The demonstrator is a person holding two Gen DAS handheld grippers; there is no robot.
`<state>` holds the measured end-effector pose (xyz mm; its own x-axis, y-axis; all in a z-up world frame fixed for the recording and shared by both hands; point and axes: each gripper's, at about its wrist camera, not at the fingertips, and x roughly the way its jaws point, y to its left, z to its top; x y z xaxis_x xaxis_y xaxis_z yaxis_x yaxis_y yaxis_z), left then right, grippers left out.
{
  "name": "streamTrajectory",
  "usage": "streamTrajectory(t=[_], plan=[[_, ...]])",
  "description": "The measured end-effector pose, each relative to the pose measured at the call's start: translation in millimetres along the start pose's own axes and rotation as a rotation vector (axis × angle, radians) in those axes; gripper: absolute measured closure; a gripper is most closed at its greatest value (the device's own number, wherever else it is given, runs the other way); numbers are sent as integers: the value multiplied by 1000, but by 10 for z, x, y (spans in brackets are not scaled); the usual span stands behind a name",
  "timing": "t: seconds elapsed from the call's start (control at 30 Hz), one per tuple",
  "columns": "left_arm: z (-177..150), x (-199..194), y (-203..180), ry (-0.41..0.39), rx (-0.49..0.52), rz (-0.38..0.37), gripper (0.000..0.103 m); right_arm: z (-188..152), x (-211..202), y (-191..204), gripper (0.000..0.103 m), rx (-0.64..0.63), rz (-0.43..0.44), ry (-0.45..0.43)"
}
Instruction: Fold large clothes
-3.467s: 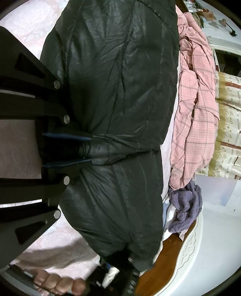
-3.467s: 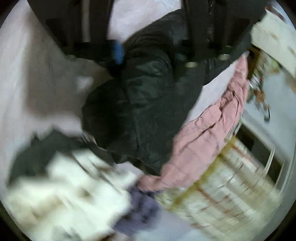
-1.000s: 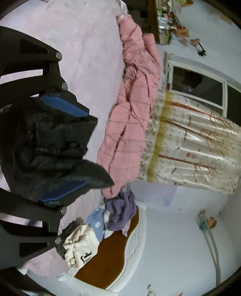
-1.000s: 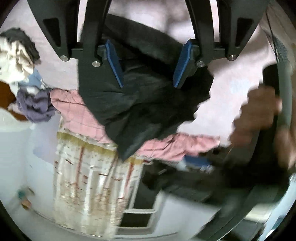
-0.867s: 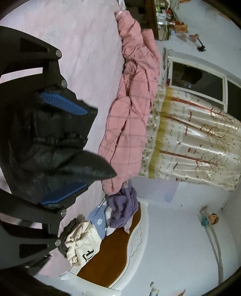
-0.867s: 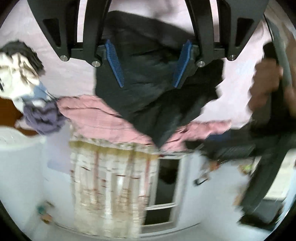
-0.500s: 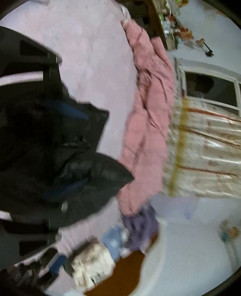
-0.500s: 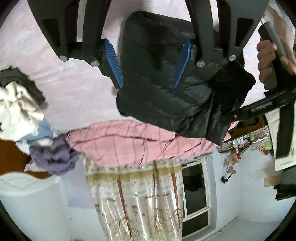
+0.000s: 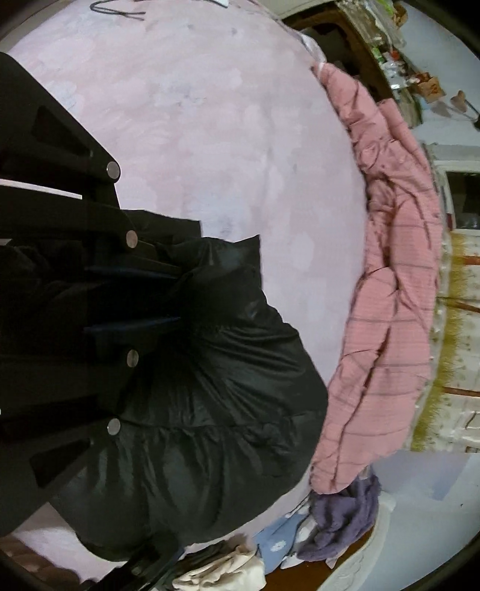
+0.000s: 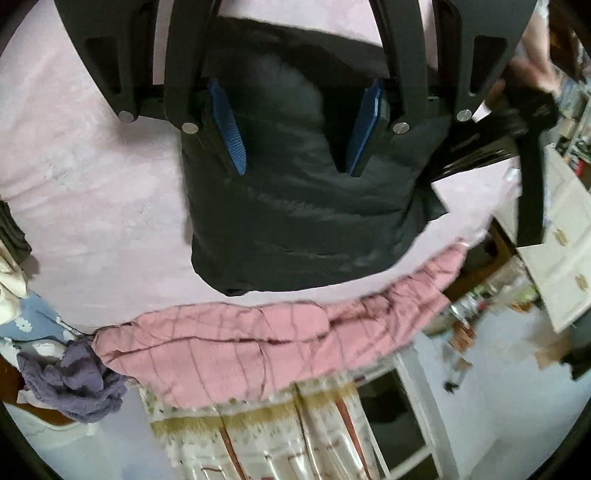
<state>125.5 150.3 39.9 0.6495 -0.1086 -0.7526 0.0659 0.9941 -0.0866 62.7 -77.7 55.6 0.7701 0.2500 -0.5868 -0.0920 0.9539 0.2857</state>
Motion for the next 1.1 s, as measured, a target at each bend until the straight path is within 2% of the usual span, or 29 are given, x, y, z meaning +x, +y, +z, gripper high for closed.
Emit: streamTrajectory(t=[0.1,0.17,0.23,0.33,0.5,0.73,1.1], plan=[[-67,25,35,14,25,-13,82,10,172,27,45,-25,-42,57],[-103,60,78,19,1,-26,82,-34,344,18,43,-52,-62,133],[-141,119,91,32,-22,-30,82,-94,491,-30,43,-50,-68,168],[-190,177,36,29,9,0,82,-153,551,6,43,-87,-93,172],[-228,273,73,41,-8,-9,81,-213,646,42,42,-138,-130,187],[-241,328,77,31,-17,5,81,-240,824,-32,42,-110,-127,187],[-222,347,86,27,-38,28,81,-255,913,2,42,-149,-158,195]])
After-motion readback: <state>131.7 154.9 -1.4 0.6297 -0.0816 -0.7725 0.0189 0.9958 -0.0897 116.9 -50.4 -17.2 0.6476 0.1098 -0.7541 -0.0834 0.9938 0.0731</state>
